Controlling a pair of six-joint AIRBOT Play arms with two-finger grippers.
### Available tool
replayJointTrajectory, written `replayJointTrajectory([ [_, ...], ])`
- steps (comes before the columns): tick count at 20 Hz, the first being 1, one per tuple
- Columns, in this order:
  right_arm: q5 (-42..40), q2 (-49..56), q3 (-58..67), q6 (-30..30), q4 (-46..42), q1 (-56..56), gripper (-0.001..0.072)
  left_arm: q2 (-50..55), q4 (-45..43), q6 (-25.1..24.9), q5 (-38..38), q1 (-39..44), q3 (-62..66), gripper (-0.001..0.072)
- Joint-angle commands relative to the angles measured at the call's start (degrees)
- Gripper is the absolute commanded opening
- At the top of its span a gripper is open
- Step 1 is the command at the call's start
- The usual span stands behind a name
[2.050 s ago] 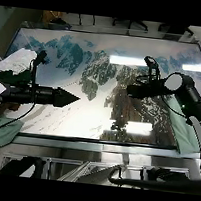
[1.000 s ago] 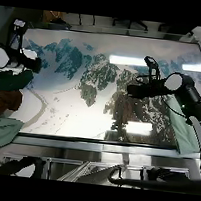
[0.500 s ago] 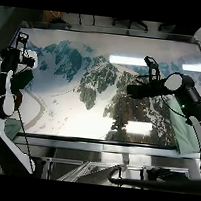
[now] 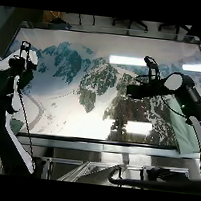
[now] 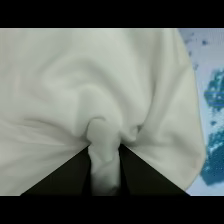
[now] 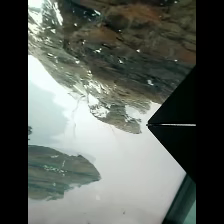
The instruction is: Fold the shirts.
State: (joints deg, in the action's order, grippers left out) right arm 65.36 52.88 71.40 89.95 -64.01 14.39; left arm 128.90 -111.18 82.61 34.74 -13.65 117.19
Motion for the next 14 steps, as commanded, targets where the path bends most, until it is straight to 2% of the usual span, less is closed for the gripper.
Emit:
replayJointTrajectory([
  [1, 0.02, 0.07, -0.02, 0.00, 0.17, 0.02, 0.0020, -5.14, 0.87, 2.12, -0.44, 1.81, 1.38, 0.0022],
  [5, 0.00, 0.04, -0.02, 0.00, 0.17, 0.00, 0.0020, -19.30, 15.93, 1.27, 3.37, 5.22, 1.38, 0.0022],
  [6, -0.02, 0.07, -0.02, 0.00, 0.17, 0.00, 0.0020, -23.02, 20.83, -1.05, 6.16, 6.32, 1.38, 0.0022],
  [9, -0.04, 0.15, -0.02, 0.00, 0.17, 0.00, 0.0020, -33.29, 38.10, -11.19, 19.32, 10.27, 1.20, 0.0022],
  [12, -1.51, 0.52, -0.02, 0.02, 0.22, 0.00, 0.0020, -41.03, 54.60, -13.60, 34.38, 14.21, -4.59, 0.0022],
  [14, -1.40, 0.92, -0.02, 0.00, 0.81, 0.00, 0.0020, -44.19, 59.56, -13.51, 41.33, 17.64, -11.37, 0.0024],
])
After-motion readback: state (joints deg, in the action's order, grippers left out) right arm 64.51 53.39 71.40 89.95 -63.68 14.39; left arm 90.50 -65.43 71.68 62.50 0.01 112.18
